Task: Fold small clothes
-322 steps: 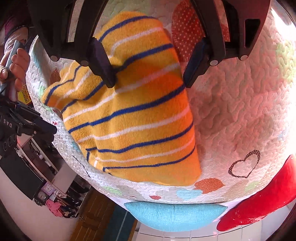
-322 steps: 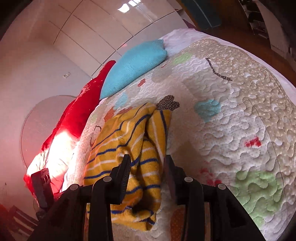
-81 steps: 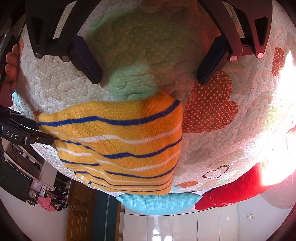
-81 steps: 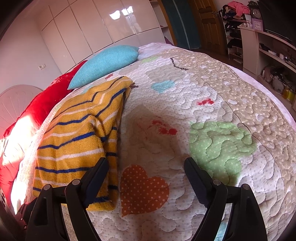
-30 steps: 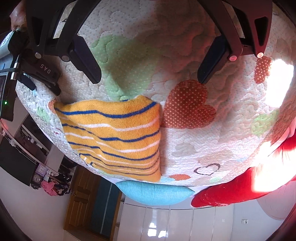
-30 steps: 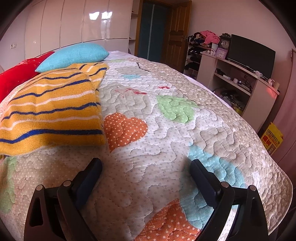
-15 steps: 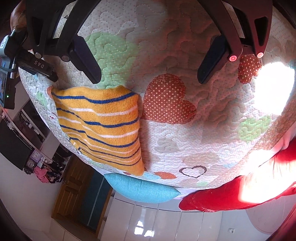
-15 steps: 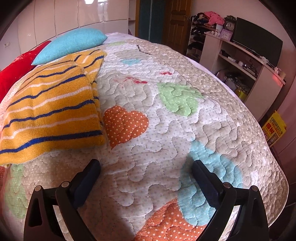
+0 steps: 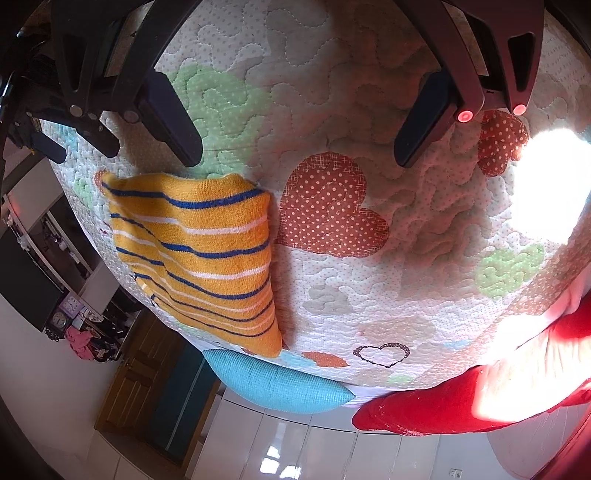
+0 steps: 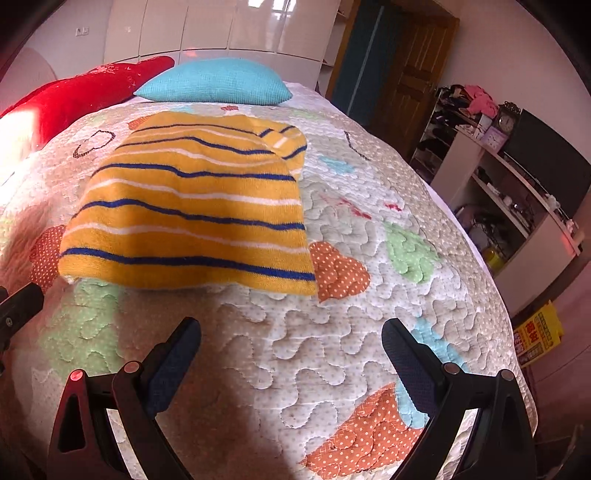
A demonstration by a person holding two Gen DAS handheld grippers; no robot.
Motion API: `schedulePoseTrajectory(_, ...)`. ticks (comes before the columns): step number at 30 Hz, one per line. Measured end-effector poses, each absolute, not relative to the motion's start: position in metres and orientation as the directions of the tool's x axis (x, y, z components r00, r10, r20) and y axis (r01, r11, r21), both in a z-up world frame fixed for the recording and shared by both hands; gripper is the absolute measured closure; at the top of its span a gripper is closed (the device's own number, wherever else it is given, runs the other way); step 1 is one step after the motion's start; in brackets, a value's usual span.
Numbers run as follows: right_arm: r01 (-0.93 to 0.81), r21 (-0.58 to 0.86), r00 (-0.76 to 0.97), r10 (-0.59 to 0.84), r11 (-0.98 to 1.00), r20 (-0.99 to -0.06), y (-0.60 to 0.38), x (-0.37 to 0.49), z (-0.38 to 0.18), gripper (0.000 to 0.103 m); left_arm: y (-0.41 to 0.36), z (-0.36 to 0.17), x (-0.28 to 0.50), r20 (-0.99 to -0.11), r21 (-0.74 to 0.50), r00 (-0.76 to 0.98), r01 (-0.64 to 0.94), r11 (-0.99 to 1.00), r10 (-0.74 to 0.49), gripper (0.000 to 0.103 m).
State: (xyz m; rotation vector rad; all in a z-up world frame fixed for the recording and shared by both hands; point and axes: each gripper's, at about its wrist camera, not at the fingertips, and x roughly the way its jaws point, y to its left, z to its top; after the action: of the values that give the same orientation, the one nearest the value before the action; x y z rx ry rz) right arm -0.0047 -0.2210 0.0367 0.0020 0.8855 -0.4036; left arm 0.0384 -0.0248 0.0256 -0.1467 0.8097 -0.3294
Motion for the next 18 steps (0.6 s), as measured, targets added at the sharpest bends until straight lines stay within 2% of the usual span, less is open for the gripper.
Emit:
schedulePoseTrajectory(10, 0.359, -0.123, 0.558, -0.318, 0.925, -0.766, -0.2291, 0.0001, 0.0399, 0.003, -0.0248, 0.0275, 0.0365, -0.667, -0.294, 0.629, 0.269, 0.917, -0.399, 0.0)
schedulePoseTrajectory(18, 0.345, -0.125, 0.568, -0.313, 0.93, -0.761, -0.2252, 0.0002, 0.041, 0.003, -0.0247, 0.0222, 0.0393, -0.685, -0.319, 0.599, 0.263, 0.91, -0.414, 0.0)
